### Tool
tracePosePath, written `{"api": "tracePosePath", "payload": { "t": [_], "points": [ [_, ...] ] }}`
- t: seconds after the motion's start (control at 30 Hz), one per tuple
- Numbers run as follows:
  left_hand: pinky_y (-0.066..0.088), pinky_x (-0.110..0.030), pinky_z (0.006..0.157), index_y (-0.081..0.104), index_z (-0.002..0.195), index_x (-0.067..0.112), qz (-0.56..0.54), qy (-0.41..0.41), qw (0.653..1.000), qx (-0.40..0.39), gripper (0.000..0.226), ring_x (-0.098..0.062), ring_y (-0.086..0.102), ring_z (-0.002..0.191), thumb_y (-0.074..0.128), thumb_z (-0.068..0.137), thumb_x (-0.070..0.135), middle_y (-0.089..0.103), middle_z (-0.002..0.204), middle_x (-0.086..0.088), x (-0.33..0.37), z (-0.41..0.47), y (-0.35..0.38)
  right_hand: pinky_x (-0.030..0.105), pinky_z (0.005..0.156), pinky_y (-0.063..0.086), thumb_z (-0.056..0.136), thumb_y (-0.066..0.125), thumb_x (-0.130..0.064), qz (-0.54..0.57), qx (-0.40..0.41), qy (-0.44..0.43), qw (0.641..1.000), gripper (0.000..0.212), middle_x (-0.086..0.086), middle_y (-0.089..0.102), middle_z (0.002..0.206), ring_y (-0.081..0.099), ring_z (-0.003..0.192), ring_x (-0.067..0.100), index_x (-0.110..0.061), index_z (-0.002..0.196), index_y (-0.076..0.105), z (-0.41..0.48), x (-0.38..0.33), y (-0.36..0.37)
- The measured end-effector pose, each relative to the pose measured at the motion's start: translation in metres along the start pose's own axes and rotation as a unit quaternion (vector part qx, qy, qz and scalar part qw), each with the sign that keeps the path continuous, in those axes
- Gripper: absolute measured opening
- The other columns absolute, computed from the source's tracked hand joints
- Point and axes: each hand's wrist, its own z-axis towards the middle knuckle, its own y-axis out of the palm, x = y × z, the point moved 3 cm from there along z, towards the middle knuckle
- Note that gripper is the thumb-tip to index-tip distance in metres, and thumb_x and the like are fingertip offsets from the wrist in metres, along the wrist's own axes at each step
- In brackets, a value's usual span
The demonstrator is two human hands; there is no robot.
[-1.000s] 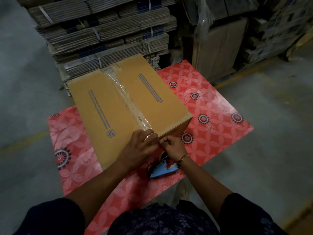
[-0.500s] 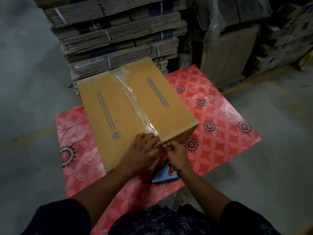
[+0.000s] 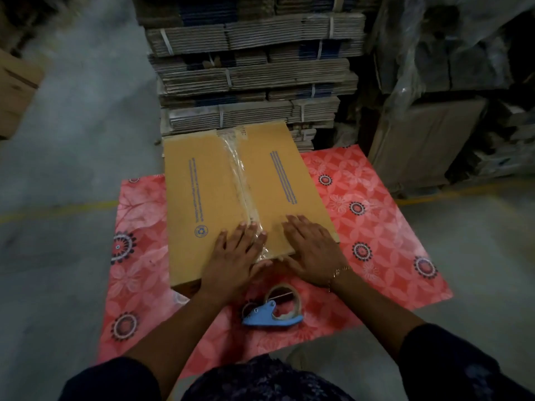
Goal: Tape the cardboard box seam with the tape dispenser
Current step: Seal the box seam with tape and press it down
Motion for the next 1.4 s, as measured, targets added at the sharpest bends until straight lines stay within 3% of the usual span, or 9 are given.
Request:
{"api": "tracePosePath", "payload": {
  "t": [0.23, 0.37, 0.43, 0.53, 0.7, 0.8, 1.1, 1.27, 1.4],
  "points": [
    [0.044, -0.06, 0.108, 0.04, 0.151, 0.021, 0.071, 0.016, 0.997, 0.04, 0.071, -0.033, 0.046, 0.144, 0.042, 0.095, 0.065, 0.046, 0.158, -0.012, 0.001, 0.011, 0.008, 0.047, 0.121, 0.02, 0.095, 0.02, -0.068, -0.046, -0.077, -0.073, 0.993, 0.076, -0.001, 0.014, 0.167, 0.01, 0.154, 0.02, -0.023, 0.157, 0.017, 0.018, 0.021, 0.017],
    [0.036, -0.059, 0.116, 0.029, 0.156, 0.023, 0.06, -0.005, 0.998, -0.008, 0.101, -0.031, 0.034, 0.151, 0.076, 0.073, 0.055, 0.034, 0.165, -0.009, 0.0, 0.007, 0.011, 0.049, 0.121, 0.019, 0.089, 0.017, -0.075, -0.037, -0.084, -0.087, 0.992, 0.086, -0.001, 0.013, 0.167, 0.011, 0.154, 0.021, -0.023, 0.157, 0.016, 0.018, 0.02, 0.018],
    [0.03, -0.059, 0.12, 0.021, 0.159, 0.022, 0.053, -0.004, 0.998, -0.015, 0.106, -0.031, 0.025, 0.155, 0.071, 0.073, 0.058, 0.024, 0.169, -0.009, -0.001, -0.001, 0.012, 0.049, 0.122, 0.014, 0.083, 0.019, -0.082, -0.038, -0.101, -0.097, 0.99, 0.096, 0.0, 0.007, 0.168, 0.006, 0.154, 0.023, -0.023, 0.158, 0.011, 0.015, 0.017, 0.019],
    [0.028, -0.058, 0.12, 0.022, 0.16, 0.02, 0.039, -0.029, 0.999, 0.006, 0.096, -0.03, 0.022, 0.156, 0.039, 0.084, 0.076, 0.025, 0.168, -0.009, -0.002, -0.009, 0.0, 0.049, 0.121, 0.014, 0.082, 0.021, -0.084, -0.039, -0.085, -0.125, 0.988, 0.1, 0.003, 0.009, 0.168, 0.009, 0.154, 0.024, -0.019, 0.157, 0.01, 0.022, 0.009, 0.01],
    [0.026, -0.057, 0.121, 0.026, 0.159, 0.028, 0.026, -0.078, 0.997, 0.01, 0.075, -0.024, 0.027, 0.155, 0.023, 0.097, 0.07, 0.03, 0.167, -0.004, 0.001, -0.014, 0.002, 0.048, 0.122, 0.016, 0.081, -0.008, -0.079, -0.048, -0.096, -0.184, 0.977, 0.102, 0.004, 0.014, 0.167, 0.011, 0.154, 0.022, -0.014, 0.157, 0.015, 0.039, -0.005, 0.012],
    [0.03, -0.057, 0.119, 0.032, 0.157, 0.026, 0.031, -0.078, 0.996, 0.005, 0.073, -0.025, 0.033, 0.152, 0.019, 0.099, 0.067, 0.035, 0.165, -0.005, 0.001, -0.011, 0.002, 0.049, 0.12, 0.023, 0.09, 0.01, -0.074, -0.048, -0.086, -0.176, 0.98, 0.091, 0.006, 0.022, 0.165, 0.018, 0.152, 0.022, -0.013, 0.156, 0.021, 0.04, -0.004, 0.021],
    [0.035, -0.058, 0.116, 0.029, 0.157, 0.024, 0.064, -0.073, 0.995, 0.016, 0.08, -0.026, 0.033, 0.152, 0.047, 0.09, 0.064, 0.034, 0.166, -0.006, -0.004, -0.011, 0.014, 0.048, 0.122, 0.02, 0.093, 0.027, -0.067, -0.078, -0.076, -0.196, 0.975, 0.085, 0.007, 0.017, 0.166, 0.014, 0.153, 0.024, -0.011, 0.156, 0.017, 0.043, -0.002, 0.034],
    [0.02, -0.059, 0.123, 0.008, 0.161, 0.025, 0.042, -0.077, 0.996, -0.03, 0.1, -0.026, 0.011, 0.158, 0.069, 0.085, 0.047, 0.011, 0.172, -0.004, -0.002, -0.013, 0.016, 0.046, 0.124, 0.008, 0.088, 0.057, -0.049, -0.085, -0.126, -0.198, 0.968, 0.098, 0.005, -0.003, 0.168, -0.003, 0.154, 0.023, -0.014, 0.157, -0.002, 0.04, -0.001, 0.032],
    [0.017, -0.058, 0.124, 0.005, 0.162, 0.023, 0.026, -0.063, 0.997, -0.034, 0.095, -0.026, 0.007, 0.159, 0.052, 0.09, 0.063, 0.006, 0.172, -0.005, -0.002, -0.018, 0.007, 0.047, 0.124, 0.007, 0.087, 0.043, -0.066, -0.045, -0.119, -0.187, 0.974, 0.098, 0.004, -0.004, 0.168, -0.003, 0.154, 0.021, -0.014, 0.157, -0.002, 0.037, -0.006, 0.025]
  ]
}}
